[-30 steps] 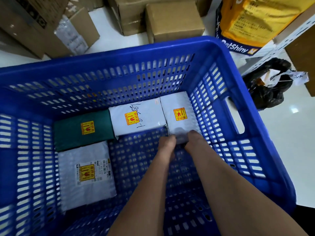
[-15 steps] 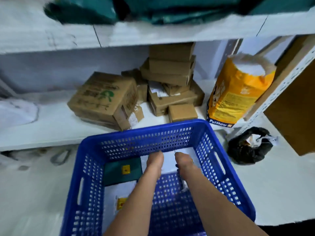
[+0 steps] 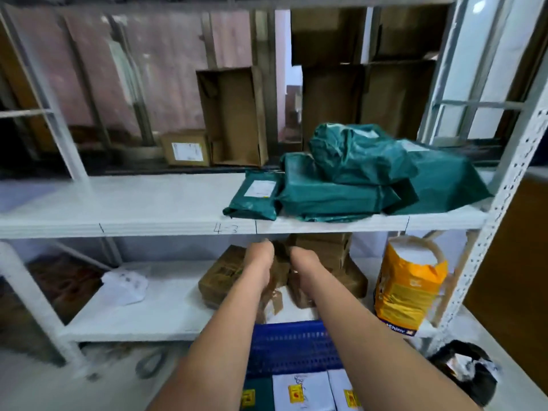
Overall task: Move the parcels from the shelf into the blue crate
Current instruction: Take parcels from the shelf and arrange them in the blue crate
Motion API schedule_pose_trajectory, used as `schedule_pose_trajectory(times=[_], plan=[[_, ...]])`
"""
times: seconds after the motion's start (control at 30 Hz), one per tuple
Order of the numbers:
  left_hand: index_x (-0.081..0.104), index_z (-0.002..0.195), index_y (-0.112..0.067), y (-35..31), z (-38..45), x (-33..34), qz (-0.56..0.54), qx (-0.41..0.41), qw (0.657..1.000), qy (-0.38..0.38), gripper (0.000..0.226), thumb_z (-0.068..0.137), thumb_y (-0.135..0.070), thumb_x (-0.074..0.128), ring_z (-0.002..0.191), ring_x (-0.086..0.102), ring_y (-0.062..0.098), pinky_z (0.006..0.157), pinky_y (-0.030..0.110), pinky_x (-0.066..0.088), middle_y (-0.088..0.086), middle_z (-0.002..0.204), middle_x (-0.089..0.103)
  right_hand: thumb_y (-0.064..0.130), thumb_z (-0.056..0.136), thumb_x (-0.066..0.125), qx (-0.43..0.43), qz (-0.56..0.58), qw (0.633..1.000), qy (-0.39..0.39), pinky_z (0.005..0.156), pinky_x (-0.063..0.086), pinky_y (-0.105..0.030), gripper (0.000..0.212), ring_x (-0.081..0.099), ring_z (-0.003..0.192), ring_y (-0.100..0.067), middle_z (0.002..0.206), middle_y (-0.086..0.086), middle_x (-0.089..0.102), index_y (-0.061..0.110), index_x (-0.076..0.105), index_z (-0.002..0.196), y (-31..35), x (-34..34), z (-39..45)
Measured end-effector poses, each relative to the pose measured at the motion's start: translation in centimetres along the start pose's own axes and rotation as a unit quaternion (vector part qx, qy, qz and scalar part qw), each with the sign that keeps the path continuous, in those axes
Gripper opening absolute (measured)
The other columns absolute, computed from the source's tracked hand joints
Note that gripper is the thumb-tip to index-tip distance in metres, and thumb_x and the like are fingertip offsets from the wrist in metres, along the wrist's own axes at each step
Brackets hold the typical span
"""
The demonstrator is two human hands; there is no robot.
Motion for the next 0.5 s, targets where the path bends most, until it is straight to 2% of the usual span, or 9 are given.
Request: schedule_pose_trajectory(times=[0.07,0.17,0.23,0.33,0.4,0.47,0.5], plan=[[0.058,0.122,-0.002,-3.0,-0.9,-1.6,-0.004,0.022,1.000,-0.018,0.051,0.090,-0.035,0.038,0.114,0.060,0.040,0.096,0.048,0.049,0.019,0.125,0.062,0.018,0.086,0.054,-0.036,0.002,0.999,0.004,0.061,0.049,-0.029,0.031,0.063,0.072,-0.027,0.091,-0.015,0.066,0.003,0.062,0.111,3.5,1.6,-2.1],[0.059,0.116,-0.007,-6.1,-1.4,-3.5,-0.012,0.051,0.998,-0.047,0.039,0.092,-0.031,0.040,0.107,0.061,0.037,0.091,0.042,0.050,0.016,0.118,0.064,0.017,0.089,0.046,-0.057,-0.023,0.998,0.008,0.070,0.048,-0.034,0.024,0.059,0.083,-0.028,0.094,-0.013,0.060,0.008,0.055,0.110,6.9,3.5,-3.0],[0.060,0.116,-0.010,-7.4,-0.7,-4.3,-0.014,0.070,0.996,-0.056,0.037,0.089,-0.030,0.042,0.107,0.060,0.036,0.094,0.042,0.051,0.015,0.117,0.064,0.013,0.087,0.044,-0.076,-0.058,0.995,0.012,0.074,0.049,-0.036,0.025,0.059,0.086,-0.030,0.096,-0.012,0.060,0.010,0.055,0.109,8.4,4.7,-2.8],[0.065,0.112,-0.009,-9.4,0.8,-4.8,0.011,0.109,0.991,-0.071,0.037,0.087,-0.025,0.042,0.105,0.060,0.037,0.093,0.043,0.052,0.014,0.114,0.066,0.018,0.067,0.045,-0.162,-0.171,0.972,0.003,0.089,0.055,-0.043,0.048,0.062,0.101,-0.037,0.105,-0.012,0.064,0.012,0.058,0.114,10.0,6.2,-0.8],[0.066,0.108,-0.007,-10.0,2.3,-4.8,0.049,0.133,0.986,-0.084,0.035,0.086,-0.021,0.043,0.101,0.061,0.037,0.089,0.042,0.053,0.015,0.111,0.068,0.024,0.061,0.041,-0.188,-0.262,0.946,-0.004,0.091,0.054,-0.046,0.062,0.061,0.108,-0.037,0.118,-0.016,0.063,0.013,0.057,0.119,10.2,7.2,2.1],[0.064,0.110,-0.007,-10.2,3.7,-4.6,0.066,0.143,0.984,-0.085,0.039,0.081,-0.024,0.043,0.100,0.062,0.036,0.089,0.043,0.054,0.015,0.112,0.066,0.025,0.067,0.044,-0.179,-0.321,0.930,-0.006,0.085,0.057,-0.044,0.067,0.055,0.118,-0.037,0.132,-0.019,0.054,0.013,0.046,0.133,10.3,7.7,3.1],[0.062,0.113,-0.008,-10.0,4.6,-4.6,0.068,0.145,0.983,-0.087,0.045,0.078,-0.029,0.042,0.102,0.061,0.035,0.091,0.044,0.053,0.016,0.117,0.064,0.024,0.074,0.048,-0.173,-0.335,0.926,0.001,0.071,0.059,-0.038,0.069,0.052,0.121,-0.037,0.139,-0.019,0.047,0.012,0.036,0.141,10.2,8.1,3.7]])
Point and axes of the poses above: each hand's wrist, its own z-axis towards the middle knuckle, its own x-axis out of the palm, y = z × x, the point moved 2 cm from there along z, towards the middle knuckle
